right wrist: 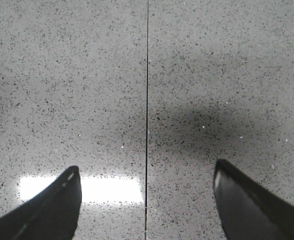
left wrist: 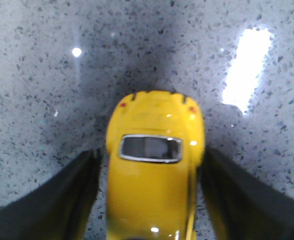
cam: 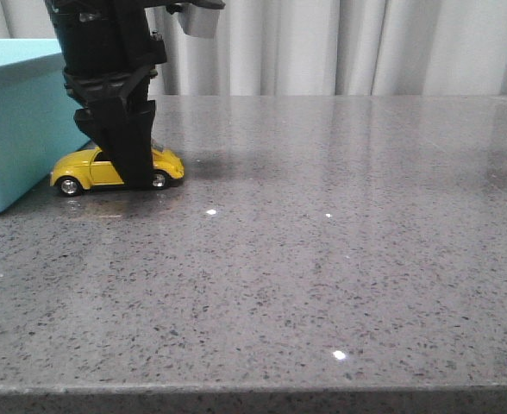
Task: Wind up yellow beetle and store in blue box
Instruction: 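Lower the left gripper onto the yellow car and grasp it, then lift the car with the left gripper and carry it over the box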
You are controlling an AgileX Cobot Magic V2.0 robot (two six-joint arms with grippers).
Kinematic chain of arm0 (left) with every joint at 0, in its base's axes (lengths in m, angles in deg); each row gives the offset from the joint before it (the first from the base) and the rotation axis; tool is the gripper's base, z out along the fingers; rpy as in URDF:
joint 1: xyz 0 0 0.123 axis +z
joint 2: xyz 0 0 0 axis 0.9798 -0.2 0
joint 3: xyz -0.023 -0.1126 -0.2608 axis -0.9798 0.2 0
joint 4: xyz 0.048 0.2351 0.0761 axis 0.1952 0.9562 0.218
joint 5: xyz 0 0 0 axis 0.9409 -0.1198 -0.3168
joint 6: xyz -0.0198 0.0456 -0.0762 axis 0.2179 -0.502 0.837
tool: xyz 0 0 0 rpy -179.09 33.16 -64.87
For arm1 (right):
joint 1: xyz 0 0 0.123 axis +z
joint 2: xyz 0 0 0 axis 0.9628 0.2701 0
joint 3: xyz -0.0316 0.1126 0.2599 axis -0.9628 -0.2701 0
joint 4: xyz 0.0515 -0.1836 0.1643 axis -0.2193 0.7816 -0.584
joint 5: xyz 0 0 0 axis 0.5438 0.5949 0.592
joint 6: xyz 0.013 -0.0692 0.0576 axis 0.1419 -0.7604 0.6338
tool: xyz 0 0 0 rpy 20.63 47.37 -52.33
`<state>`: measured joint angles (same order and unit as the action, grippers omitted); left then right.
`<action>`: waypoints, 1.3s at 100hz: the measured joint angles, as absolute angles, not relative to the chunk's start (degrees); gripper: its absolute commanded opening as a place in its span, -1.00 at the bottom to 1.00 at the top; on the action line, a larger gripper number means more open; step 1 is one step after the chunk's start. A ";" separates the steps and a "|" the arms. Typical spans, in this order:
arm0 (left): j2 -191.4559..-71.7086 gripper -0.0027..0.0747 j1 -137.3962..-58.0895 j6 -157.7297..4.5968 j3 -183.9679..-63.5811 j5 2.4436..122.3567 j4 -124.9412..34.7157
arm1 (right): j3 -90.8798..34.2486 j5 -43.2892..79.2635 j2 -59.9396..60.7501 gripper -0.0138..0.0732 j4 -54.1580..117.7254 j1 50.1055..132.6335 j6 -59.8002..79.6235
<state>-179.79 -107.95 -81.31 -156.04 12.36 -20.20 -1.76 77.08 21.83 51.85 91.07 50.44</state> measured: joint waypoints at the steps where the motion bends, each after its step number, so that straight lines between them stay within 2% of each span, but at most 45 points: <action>1: -179.79 -0.15 -107.95 -81.31 -156.04 12.25 -20.20 | -1.76 77.08 21.83 0.58 51.85 91.07 50.44; 12: -179.79 -0.25 -107.95 -81.31 -156.58 11.82 -20.20 | -1.76 77.08 21.83 0.58 51.85 91.07 50.44; 29: -179.92 -0.25 -107.95 -81.31 -161.00 9.17 -20.32 | -1.76 77.08 21.83 0.58 51.85 91.07 50.31; 56: -179.92 -0.25 -107.95 -81.12 -175.48 4.07 -20.53 | -1.76 77.08 21.83 0.58 51.76 91.07 50.31; 77: -178.89 -0.25 -107.21 -72.42 -184.19 3.46 -14.36 | -1.76 77.08 21.83 0.58 51.76 91.07 50.31; 103: -176.06 -0.25 -99.11 -61.60 -185.12 2.96 -10.33 | -1.76 77.08 21.83 0.58 51.76 91.07 50.19; 130: -176.06 -0.25 -88.63 -56.99 -181.03 2.86 -15.10 | -1.76 77.08 21.83 0.58 51.76 91.07 50.19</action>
